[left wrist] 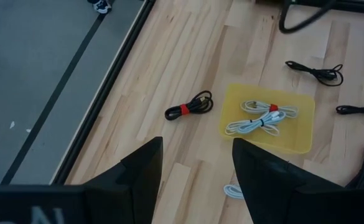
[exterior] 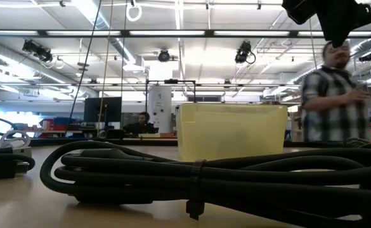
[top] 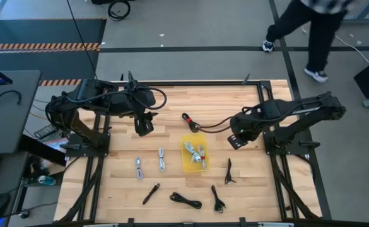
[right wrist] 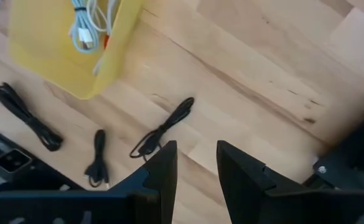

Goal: Pick and place USB-C Cables
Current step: Put the black charger cable into the yellow bin

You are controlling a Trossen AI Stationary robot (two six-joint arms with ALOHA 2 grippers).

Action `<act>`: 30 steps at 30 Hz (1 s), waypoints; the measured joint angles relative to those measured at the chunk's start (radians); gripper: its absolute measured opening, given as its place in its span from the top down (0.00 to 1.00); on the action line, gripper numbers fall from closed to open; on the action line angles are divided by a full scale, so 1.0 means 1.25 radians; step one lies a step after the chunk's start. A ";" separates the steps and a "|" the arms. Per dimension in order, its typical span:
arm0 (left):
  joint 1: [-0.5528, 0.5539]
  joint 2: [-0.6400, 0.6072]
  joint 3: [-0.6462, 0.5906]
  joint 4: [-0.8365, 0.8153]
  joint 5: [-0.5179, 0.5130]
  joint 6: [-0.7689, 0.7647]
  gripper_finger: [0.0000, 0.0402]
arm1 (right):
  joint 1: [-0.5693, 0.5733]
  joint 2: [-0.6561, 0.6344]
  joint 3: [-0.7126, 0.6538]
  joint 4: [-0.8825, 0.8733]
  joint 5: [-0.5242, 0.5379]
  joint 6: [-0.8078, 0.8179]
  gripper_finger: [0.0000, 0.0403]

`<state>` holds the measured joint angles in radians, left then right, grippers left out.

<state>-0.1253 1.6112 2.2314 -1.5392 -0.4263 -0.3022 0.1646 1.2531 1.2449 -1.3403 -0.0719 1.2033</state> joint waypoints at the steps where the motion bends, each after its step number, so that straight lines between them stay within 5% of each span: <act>1: 0.000 0.000 0.000 -0.001 0.000 0.000 0.50 | 0.001 0.006 0.000 -0.001 0.000 -0.005 0.71; 30: 0.000 0.000 0.000 -0.025 -0.027 0.041 0.50 | 0.004 0.010 0.000 -0.123 0.065 0.002 0.71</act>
<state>-0.1257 1.6112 2.2314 -1.5707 -0.4603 -0.2508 0.1692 1.2652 1.2449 -1.4937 0.0089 1.2060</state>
